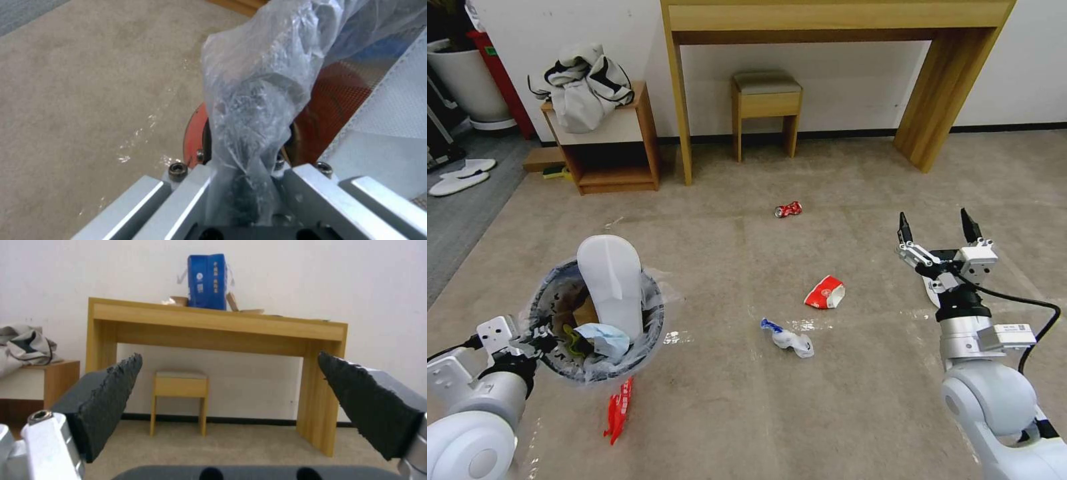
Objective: Pick up the trash bin and place the garbage on the floor into it.
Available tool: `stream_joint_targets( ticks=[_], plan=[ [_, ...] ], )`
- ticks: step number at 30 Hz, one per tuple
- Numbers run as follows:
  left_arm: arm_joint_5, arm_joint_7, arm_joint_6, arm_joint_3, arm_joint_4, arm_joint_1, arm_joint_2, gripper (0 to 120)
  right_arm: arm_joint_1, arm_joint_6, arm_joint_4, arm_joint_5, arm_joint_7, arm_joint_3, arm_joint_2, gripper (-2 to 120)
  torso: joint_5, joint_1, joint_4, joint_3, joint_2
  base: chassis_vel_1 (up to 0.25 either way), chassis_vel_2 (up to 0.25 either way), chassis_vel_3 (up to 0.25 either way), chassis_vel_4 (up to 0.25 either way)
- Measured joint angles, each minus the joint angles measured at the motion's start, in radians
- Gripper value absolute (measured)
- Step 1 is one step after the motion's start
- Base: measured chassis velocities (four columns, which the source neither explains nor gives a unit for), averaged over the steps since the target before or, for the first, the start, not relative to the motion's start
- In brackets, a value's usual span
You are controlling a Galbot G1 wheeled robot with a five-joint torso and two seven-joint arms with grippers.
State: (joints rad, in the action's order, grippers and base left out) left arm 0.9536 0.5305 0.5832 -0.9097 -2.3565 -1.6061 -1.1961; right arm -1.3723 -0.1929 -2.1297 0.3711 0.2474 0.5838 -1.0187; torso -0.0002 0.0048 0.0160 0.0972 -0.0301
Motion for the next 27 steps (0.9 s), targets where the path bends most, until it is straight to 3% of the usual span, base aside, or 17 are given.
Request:
stream_joint_targets(
  ticks=[13, 27],
  plan=[
    [-0.006, 0.0, -0.003, 0.006, 0.012, 0.004, -0.003, 0, 0.012, -0.021, 0.015, 0.011, 0.002, -0.015, 0.002, 100, 0.0002, 0.0, 0.0, 0.0, 0.0, -0.089, 0.084, 0.1, -0.092],
    [-0.014, -0.004, -0.008, 0.024, 0.043, 0.03, -0.008, 0, 0.029, -0.026, 0.032, 0.029, -0.002, -0.027, 0.022, 100, 0.0002, 0.0, 0.0, 0.0, 0.0, -0.004, 0.001, 0.003, -0.003]
  ],
)
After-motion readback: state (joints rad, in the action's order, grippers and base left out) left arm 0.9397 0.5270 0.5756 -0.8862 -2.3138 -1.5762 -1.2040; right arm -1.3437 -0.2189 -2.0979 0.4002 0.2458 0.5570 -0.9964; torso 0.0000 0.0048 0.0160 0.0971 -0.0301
